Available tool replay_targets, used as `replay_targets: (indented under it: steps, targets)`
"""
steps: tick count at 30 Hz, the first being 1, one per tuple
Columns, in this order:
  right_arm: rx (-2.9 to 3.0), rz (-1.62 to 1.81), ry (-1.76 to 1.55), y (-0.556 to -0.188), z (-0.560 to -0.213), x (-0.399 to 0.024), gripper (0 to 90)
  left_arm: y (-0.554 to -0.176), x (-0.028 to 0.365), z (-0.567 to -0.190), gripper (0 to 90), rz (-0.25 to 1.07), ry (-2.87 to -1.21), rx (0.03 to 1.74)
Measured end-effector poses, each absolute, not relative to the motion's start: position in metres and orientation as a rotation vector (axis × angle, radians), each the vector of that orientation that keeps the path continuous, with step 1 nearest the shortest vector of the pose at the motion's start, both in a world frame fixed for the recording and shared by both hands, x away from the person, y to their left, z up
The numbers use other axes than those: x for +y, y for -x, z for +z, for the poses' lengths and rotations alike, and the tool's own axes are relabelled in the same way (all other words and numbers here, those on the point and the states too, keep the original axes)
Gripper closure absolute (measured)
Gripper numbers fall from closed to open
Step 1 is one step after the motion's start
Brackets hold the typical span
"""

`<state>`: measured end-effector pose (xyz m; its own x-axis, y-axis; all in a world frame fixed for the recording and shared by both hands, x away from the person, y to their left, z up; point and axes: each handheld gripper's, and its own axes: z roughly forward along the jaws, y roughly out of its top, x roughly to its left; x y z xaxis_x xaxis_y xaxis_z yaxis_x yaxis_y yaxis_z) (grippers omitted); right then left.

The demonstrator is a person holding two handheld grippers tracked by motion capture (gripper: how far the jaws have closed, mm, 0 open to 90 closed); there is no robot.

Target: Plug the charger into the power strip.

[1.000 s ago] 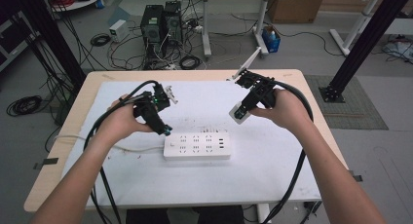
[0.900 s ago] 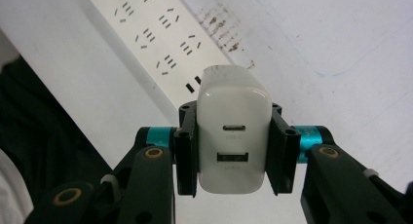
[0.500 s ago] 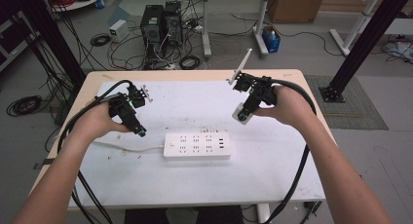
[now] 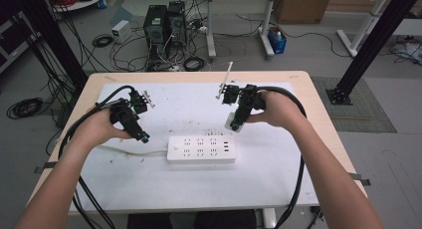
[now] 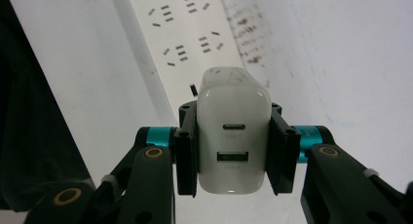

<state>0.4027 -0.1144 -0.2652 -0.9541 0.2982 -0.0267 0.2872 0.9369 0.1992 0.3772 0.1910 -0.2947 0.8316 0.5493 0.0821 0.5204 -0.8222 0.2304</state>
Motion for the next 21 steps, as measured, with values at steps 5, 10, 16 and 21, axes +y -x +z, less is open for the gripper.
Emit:
replay_targets:
  steps: [5,10,16,21]
  targets:
    - [3.08,0.221,-0.232,-0.404,-0.294,-0.087,62.2,-0.373,0.193,-0.299,22.8,0.215,-2.81,0.815]
    - [3.095,0.163,-0.142,-0.409,-0.314,-0.07,62.3,-0.371,0.195,-0.301,22.9,0.215,-2.809,0.809]
    - [3.102,0.128,-0.061,-0.413,-0.33,-0.056,62.2,-0.37,0.197,-0.303,22.9,0.211,-2.812,0.798]
    - [3.111,0.1,-0.028,-0.416,-0.339,-0.05,62.3,-0.37,0.198,-0.306,22.9,0.212,-2.807,0.795]
